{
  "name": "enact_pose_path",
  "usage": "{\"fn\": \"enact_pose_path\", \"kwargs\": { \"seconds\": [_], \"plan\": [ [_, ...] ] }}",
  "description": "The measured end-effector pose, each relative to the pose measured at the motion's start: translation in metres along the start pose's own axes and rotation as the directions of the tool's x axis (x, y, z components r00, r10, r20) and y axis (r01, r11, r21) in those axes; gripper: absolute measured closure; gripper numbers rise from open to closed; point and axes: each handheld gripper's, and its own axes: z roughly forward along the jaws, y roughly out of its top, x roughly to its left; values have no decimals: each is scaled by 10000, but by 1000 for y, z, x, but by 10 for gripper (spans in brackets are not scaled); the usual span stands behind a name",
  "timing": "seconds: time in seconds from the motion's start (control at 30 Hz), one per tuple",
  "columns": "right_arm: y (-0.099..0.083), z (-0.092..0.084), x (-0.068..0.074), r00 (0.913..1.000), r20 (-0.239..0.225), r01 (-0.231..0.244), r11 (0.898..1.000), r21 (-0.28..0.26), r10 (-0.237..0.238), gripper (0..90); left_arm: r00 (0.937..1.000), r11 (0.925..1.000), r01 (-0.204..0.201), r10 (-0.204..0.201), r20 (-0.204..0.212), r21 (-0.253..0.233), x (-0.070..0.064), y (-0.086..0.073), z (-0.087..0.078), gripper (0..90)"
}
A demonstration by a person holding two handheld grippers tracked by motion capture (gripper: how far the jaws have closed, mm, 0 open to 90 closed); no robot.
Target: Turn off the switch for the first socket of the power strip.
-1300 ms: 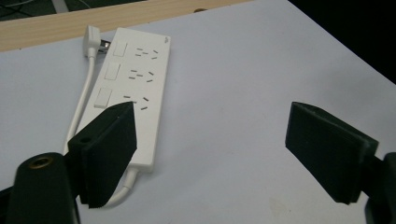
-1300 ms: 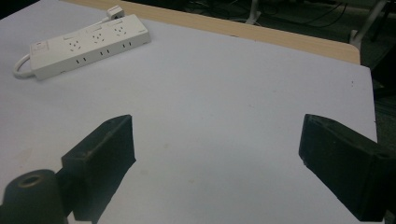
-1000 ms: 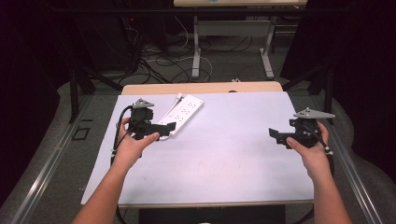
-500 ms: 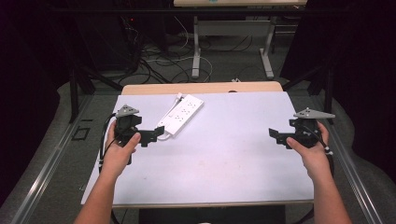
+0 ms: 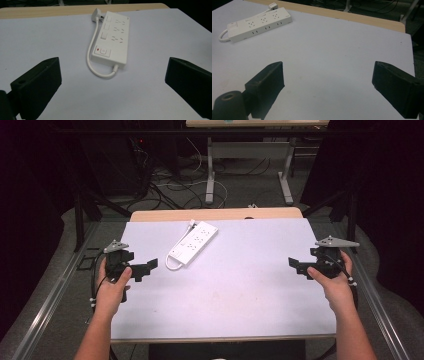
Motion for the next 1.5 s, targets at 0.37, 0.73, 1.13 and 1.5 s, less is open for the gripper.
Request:
{"fn": "enact_pose_path", "kwargs": {
  "seconds": [0.37,0.73,1.13,1.5],
  "plan": [
    [-2,3,-1,10000,42,51,10000,9,-51,100,9941,9960,889,-889,-622,-18,34,-19,3,13],
    [-5,7,-5,10000,80,-25,9999,164,23,100,9914,9929,1185,-1187,-559,-81,46,-30,8,25],
    [-8,11,-7,9998,96,-153,9995,278,151,100,9897,9912,1315,-1304,-596,155,52,-35,11,27],
    [-9,13,-7,9998,116,-159,9992,356,155,100,9884,9909,1339,-1325,-744,133,54,-38,14,27]
  ]
}}
